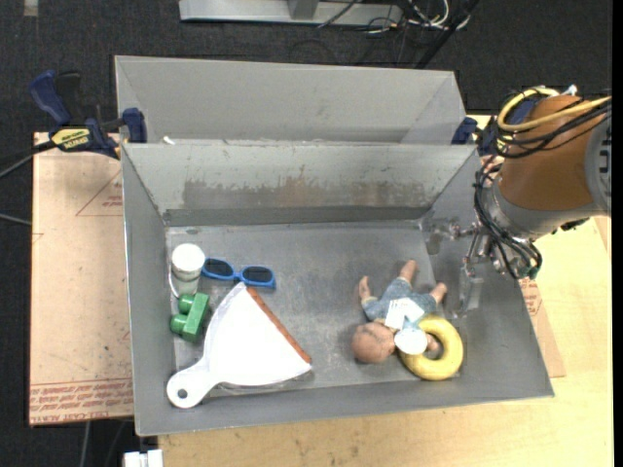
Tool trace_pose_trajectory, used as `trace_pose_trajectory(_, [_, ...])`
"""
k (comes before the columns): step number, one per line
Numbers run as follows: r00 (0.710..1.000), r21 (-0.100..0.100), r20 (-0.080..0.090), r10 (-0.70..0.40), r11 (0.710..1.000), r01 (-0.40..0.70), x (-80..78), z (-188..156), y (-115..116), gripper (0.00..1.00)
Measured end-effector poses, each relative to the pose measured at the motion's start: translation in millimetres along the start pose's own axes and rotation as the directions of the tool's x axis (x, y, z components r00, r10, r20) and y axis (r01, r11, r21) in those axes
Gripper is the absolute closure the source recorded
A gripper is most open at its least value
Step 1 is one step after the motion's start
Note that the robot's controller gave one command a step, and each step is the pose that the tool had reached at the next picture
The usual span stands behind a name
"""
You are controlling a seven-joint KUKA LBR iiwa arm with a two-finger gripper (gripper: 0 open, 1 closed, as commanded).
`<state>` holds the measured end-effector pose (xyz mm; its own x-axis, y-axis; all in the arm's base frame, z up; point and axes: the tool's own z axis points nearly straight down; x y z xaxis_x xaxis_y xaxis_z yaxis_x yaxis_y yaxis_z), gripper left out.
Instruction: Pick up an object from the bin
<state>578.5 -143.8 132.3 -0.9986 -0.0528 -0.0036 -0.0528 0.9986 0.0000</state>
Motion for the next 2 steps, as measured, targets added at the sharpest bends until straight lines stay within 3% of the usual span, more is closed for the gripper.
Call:
trace_pose_trajectory(1, [0.986, 0.001, 0.001, -0.166, 0.986, 0.166, -13.5, 28, 35, 0.0])
trace_pose_trajectory(2, [0.895, -0.001, 0.005, -0.447, 0.895, 0.447, 0.9, 47, 41, 0.0])
